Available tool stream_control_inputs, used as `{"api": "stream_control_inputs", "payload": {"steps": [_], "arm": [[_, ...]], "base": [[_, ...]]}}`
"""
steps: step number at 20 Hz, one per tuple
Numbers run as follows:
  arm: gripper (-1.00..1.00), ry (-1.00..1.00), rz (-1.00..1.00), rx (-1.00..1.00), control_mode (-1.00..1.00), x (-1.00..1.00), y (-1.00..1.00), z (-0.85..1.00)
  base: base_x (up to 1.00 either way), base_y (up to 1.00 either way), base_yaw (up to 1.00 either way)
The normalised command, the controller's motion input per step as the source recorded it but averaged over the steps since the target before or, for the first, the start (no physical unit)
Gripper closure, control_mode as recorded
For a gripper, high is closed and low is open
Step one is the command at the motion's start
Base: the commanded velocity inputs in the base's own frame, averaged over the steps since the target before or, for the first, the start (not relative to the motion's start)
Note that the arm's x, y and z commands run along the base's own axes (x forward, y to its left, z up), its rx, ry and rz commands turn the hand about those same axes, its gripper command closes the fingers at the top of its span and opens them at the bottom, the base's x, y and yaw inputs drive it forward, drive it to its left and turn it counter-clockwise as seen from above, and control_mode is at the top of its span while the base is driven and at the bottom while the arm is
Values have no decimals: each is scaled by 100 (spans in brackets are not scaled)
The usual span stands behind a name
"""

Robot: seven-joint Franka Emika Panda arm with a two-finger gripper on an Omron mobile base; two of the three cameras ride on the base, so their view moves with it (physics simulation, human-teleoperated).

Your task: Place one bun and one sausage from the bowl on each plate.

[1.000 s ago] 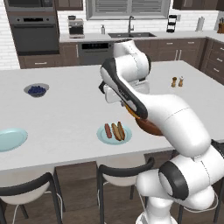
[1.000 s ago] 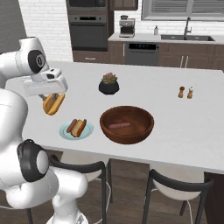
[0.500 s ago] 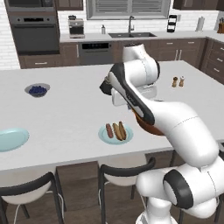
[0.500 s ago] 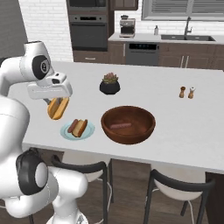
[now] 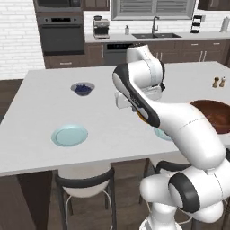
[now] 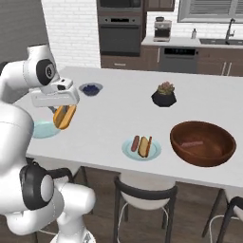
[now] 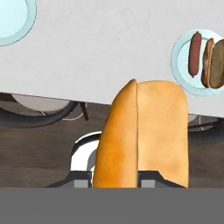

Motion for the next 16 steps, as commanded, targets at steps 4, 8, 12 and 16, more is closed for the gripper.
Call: {"api": "stream_control_inputs", "payload": {"steps": [4, 8, 12, 16], "arm": [[100, 0, 0, 0, 100, 0, 0, 0], [100, 0, 0, 0, 100, 0, 0, 0], [100, 0, 0, 0, 100, 0, 0, 0], [100, 0, -5, 0, -100, 10, 4, -9]], "base": [[9, 100, 8], [36, 58, 1], [47, 12, -10], [34, 0, -14]]}}
